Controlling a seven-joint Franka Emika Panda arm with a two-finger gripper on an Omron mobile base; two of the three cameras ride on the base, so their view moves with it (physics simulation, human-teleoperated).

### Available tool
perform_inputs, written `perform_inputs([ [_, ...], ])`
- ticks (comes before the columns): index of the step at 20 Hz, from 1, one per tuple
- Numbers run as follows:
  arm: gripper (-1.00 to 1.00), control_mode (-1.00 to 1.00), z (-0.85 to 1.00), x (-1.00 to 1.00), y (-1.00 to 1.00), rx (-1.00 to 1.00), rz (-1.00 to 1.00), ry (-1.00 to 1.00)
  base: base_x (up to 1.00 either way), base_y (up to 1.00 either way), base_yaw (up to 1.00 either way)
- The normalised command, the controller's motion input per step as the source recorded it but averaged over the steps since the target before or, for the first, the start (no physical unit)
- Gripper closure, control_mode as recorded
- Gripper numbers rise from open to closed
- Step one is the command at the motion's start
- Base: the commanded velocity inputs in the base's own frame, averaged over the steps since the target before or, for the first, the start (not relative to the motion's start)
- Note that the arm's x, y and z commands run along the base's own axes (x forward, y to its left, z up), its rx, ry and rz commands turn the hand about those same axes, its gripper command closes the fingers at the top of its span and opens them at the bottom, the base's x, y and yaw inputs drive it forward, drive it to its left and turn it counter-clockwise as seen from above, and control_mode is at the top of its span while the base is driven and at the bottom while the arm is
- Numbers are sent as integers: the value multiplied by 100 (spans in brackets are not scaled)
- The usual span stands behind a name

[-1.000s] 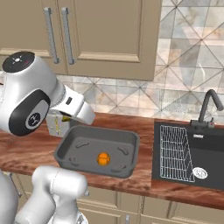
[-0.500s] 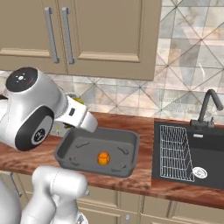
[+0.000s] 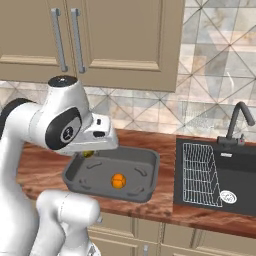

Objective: Pick the banana and orange from the fridge and place them inside the tupperware on the counter.

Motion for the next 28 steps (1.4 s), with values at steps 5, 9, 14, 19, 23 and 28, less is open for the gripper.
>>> perform_inputs([
  [5,100,-100,-28,46,-2,-14,66,59,0,0,0],
  [9,100,-100,-49,31,-15,0,67,3,0,0,0],
  [14,100,-100,-61,15,-8,0,41,-37,0,0,0],
  [19,100,-100,-43,25,0,1,7,-31,0,0,0],
  [23,100,-100,-17,57,0,5,0,0,0,0,0],
  [28,100,-100,-15,53,0,0,0,1,0,0,0],
])
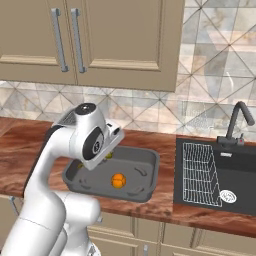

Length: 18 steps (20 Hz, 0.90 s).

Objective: Pick the banana and orange from the fridge and place them inside the tupperware on the counter.

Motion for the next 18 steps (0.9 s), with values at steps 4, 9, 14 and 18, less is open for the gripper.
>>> perform_inputs([
  [4,100,-100,-21,46,0,0,0,0,0,0,0],
  [9,100,-100,-33,29,0,0,0,0,0,0,0],
  [14,100,-100,-35,20,0,0,1,0,0,0,0],
  [18,100,-100,-35,17,0,0,0,0,0,0,0],
])
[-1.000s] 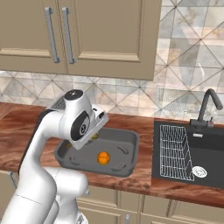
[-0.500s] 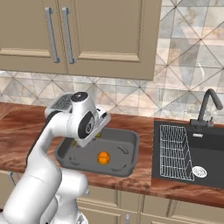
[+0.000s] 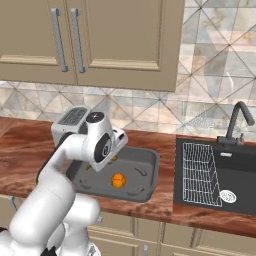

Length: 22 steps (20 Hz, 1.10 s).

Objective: Pick the banana and orange from the fridge and place them inside the tupperware on the counter.

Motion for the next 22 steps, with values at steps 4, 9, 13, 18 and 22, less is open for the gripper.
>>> perform_inputs([
  [4,100,-100,-33,17,1,0,0,0,0,0,0],
  [9,100,-100,-25,27,7,0,0,1,0,0,0],
  [13,100,-100,-21,28,4,0,0,11,0,0,0],
  [18,100,-100,-18,19,2,0,0,15,0,0,0],
  [22,100,-100,-17,16,1,0,0,13,0,0,0],
])
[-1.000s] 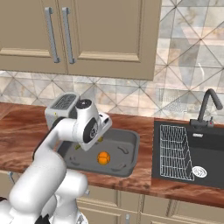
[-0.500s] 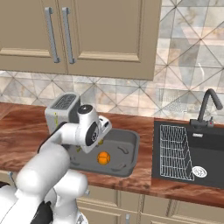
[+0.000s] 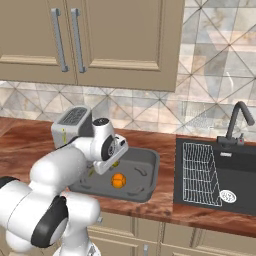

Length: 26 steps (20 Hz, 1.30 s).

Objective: Pick the banana and orange from the fridge and place them inside the tupperware on the counter.

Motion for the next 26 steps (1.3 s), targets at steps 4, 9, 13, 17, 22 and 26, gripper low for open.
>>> perform_inputs([
  [4,100,-100,-22,14,3,0,0,4,0,0,0],
  [9,100,-100,-26,7,5,0,0,0,0,0,0],
  [13,100,-100,-28,6,7,0,0,0,0,0,0],
  [17,100,-100,-23,14,9,0,0,0,0,0,0],
  [22,-100,-100,-25,4,7,0,0,0,0,0,0],
  [26,-100,-100,-21,0,2,0,0,0,0,0,0],
])
